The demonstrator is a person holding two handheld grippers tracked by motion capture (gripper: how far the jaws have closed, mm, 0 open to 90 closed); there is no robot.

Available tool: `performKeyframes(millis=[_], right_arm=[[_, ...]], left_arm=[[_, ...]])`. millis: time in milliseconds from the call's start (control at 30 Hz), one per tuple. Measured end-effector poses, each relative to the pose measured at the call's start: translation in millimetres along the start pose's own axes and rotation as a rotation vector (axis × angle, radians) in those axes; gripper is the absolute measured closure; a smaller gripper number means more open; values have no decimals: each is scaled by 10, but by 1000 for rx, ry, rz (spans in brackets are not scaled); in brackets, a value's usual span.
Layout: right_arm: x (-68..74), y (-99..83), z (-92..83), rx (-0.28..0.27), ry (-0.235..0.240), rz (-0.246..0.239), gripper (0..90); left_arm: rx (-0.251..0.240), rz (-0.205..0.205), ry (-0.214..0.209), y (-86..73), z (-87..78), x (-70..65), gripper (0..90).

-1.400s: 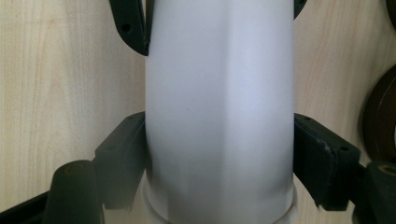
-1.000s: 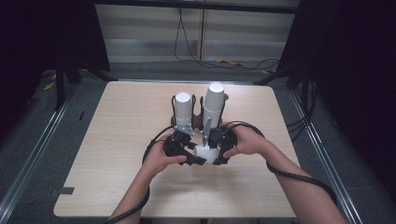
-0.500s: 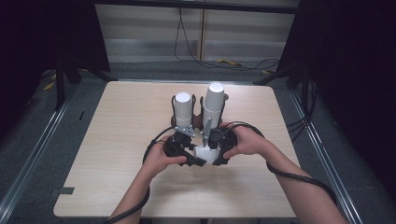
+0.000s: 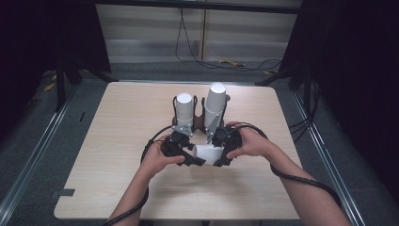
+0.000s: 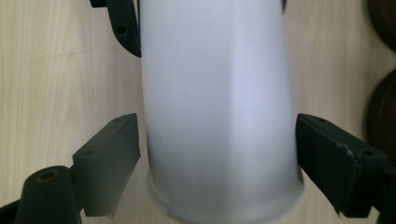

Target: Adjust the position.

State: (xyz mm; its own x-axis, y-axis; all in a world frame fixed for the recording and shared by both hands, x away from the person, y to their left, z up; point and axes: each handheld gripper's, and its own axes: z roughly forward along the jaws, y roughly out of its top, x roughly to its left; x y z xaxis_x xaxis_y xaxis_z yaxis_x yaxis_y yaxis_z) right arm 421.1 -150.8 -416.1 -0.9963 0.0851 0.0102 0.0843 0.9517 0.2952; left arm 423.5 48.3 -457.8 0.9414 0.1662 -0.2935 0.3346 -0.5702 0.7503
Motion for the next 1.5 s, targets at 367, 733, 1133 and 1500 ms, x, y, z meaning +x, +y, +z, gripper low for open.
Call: performKeyframes(millis=[367,733,1133,1500], right_arm=[[-48,-207,-35,-100,-23,85,140],[-61,-411,13,-212,-37,125,147],[-48,-523,103,-305,-35,179,148],[-37,-590,151,-353,-35,198,142]], left_arm=[[-42,-32,13,-31,-147,33,330],[-73,-41,15,-25,-207,29,330],[-71,-38,15,-15,-197,20,330],[-53,-34,8,-7,-164,8,332]])
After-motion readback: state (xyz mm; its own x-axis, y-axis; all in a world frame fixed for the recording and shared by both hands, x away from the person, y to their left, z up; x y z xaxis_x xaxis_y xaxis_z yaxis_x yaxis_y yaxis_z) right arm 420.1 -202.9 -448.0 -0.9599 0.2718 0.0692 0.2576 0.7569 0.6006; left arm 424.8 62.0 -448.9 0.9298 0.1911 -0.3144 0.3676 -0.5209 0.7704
